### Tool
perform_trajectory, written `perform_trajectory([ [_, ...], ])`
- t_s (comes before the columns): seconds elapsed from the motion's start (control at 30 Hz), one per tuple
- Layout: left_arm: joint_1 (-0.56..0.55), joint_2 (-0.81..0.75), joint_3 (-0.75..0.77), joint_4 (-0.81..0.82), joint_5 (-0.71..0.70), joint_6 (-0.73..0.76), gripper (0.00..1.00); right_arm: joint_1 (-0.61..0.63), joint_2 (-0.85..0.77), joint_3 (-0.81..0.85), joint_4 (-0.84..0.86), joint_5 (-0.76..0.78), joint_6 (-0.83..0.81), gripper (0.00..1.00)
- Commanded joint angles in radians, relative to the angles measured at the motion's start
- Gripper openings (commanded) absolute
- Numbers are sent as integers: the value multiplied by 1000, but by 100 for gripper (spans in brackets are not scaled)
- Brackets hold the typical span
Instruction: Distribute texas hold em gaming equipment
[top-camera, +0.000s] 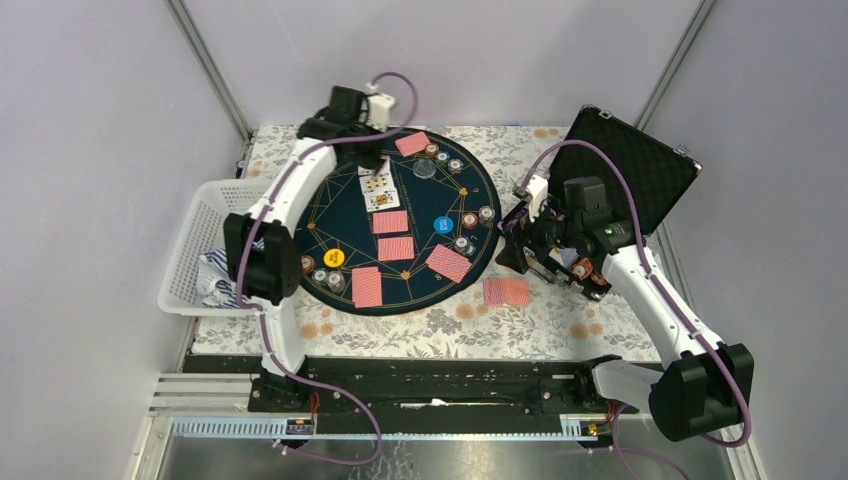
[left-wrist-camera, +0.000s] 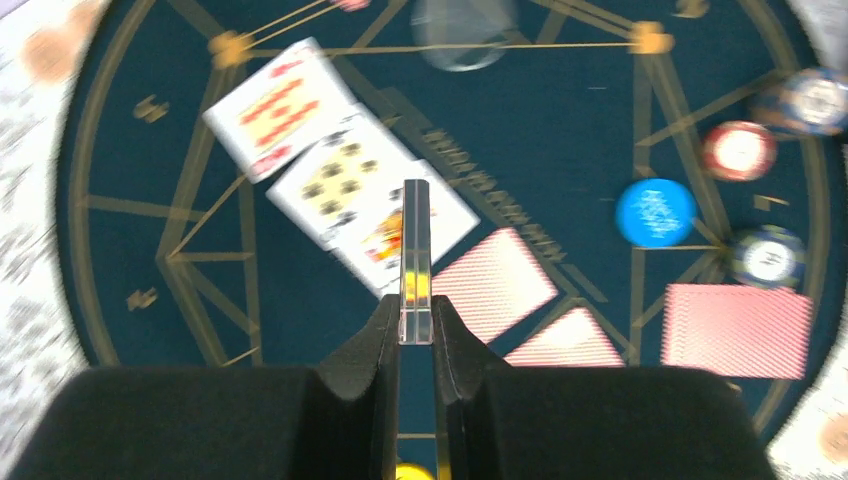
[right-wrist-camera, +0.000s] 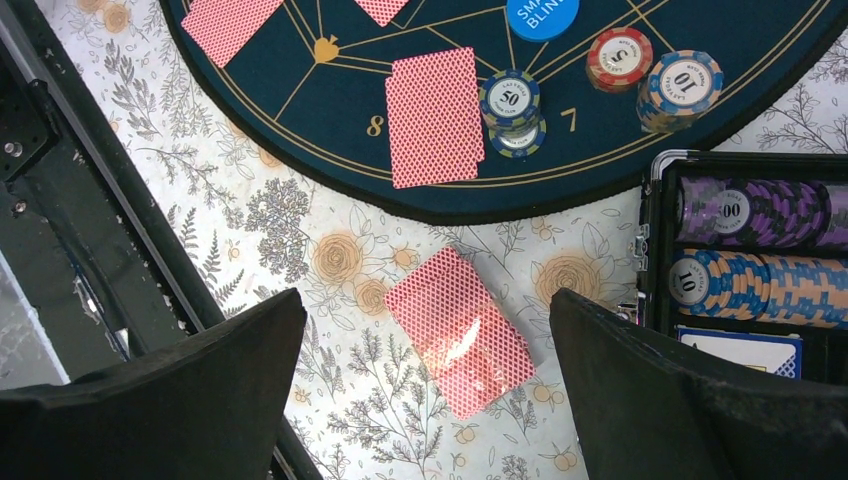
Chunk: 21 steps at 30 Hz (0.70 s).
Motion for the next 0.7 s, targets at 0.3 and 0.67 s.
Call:
perform_trajectory([
  [0.3, -226, 184, 59, 33, 22, -44, 6, -25, -37, -32, 38, -23, 2, 100],
  [0.67, -254, 277, 77, 74, -72, -71, 6, -27, -33, -37, 38, -27, -4, 100],
])
